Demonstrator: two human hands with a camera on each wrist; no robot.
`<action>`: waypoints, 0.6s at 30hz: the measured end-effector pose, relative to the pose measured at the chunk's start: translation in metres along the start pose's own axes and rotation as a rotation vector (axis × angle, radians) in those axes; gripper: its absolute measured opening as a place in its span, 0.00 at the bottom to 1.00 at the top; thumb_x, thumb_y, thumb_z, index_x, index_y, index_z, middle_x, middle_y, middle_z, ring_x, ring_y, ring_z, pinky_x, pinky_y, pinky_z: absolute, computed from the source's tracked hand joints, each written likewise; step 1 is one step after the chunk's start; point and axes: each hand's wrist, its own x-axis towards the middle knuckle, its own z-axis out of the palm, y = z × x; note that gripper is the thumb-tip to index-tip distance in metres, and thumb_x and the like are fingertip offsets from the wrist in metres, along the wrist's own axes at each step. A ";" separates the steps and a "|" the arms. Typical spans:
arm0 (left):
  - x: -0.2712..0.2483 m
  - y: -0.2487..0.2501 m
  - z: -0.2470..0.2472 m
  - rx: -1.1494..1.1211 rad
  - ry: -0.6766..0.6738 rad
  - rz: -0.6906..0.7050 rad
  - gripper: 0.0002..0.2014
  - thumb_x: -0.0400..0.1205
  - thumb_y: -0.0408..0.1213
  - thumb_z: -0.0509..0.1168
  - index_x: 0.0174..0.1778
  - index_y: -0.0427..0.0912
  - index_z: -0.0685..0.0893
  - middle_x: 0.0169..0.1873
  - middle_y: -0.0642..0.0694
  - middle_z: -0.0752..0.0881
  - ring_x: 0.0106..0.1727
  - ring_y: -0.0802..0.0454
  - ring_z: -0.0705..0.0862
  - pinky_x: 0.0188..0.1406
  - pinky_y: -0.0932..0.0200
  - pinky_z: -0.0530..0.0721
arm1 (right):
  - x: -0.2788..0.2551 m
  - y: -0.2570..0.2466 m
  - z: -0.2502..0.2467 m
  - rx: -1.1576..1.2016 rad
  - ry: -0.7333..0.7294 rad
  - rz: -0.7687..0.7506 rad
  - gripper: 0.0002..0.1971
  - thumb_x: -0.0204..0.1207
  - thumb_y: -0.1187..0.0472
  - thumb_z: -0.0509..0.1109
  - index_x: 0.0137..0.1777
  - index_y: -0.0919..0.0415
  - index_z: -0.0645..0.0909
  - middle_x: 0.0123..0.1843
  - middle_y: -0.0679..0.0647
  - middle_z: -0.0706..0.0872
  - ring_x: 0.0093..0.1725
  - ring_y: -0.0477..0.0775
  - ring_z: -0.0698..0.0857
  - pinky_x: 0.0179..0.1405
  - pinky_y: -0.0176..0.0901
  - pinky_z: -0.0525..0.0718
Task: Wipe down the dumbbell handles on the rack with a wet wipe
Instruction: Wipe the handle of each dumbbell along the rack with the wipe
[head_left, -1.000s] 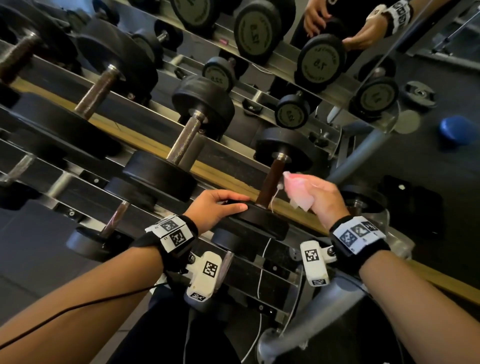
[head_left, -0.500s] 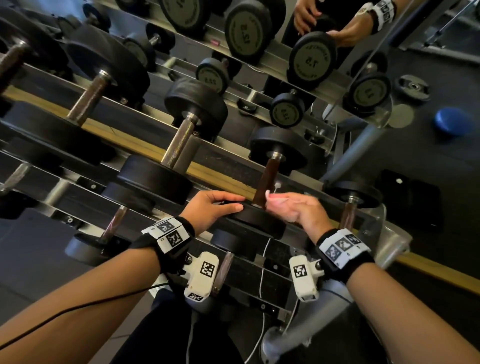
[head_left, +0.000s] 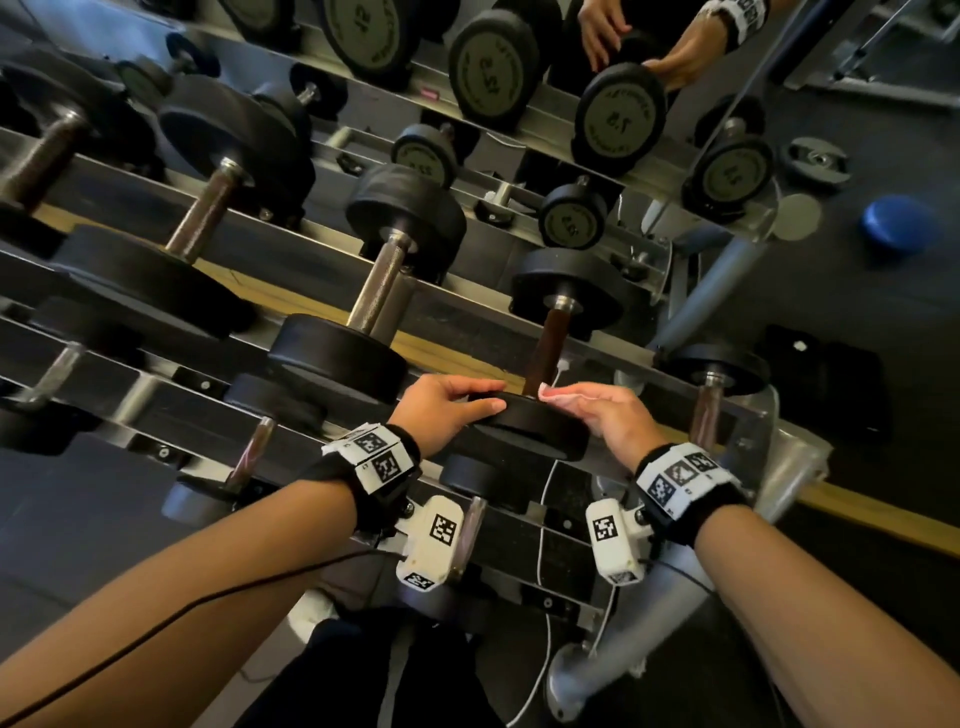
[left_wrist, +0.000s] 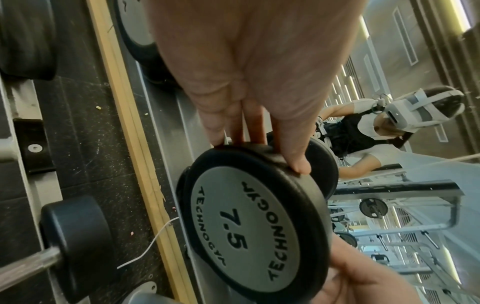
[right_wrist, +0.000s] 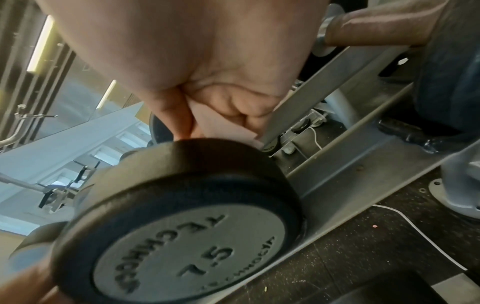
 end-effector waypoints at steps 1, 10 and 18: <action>-0.004 -0.001 -0.002 0.035 -0.015 0.013 0.17 0.79 0.44 0.75 0.63 0.63 0.87 0.57 0.62 0.89 0.61 0.65 0.85 0.67 0.64 0.79 | 0.000 -0.004 -0.001 -0.045 0.010 0.001 0.13 0.79 0.78 0.59 0.55 0.77 0.85 0.58 0.70 0.88 0.50 0.43 0.91 0.51 0.26 0.83; -0.068 -0.038 -0.073 0.032 0.064 -0.023 0.15 0.82 0.33 0.72 0.65 0.42 0.88 0.59 0.43 0.91 0.61 0.50 0.88 0.69 0.52 0.83 | -0.015 -0.070 0.036 -0.190 0.378 -0.154 0.18 0.81 0.75 0.61 0.41 0.56 0.88 0.39 0.47 0.87 0.36 0.35 0.85 0.49 0.34 0.82; -0.135 -0.147 -0.222 -0.029 0.202 -0.176 0.07 0.82 0.24 0.70 0.54 0.35 0.89 0.43 0.37 0.88 0.44 0.47 0.83 0.49 0.59 0.82 | -0.048 -0.088 0.211 -0.031 0.090 -0.307 0.10 0.77 0.65 0.65 0.47 0.62 0.88 0.42 0.50 0.90 0.43 0.42 0.88 0.39 0.29 0.83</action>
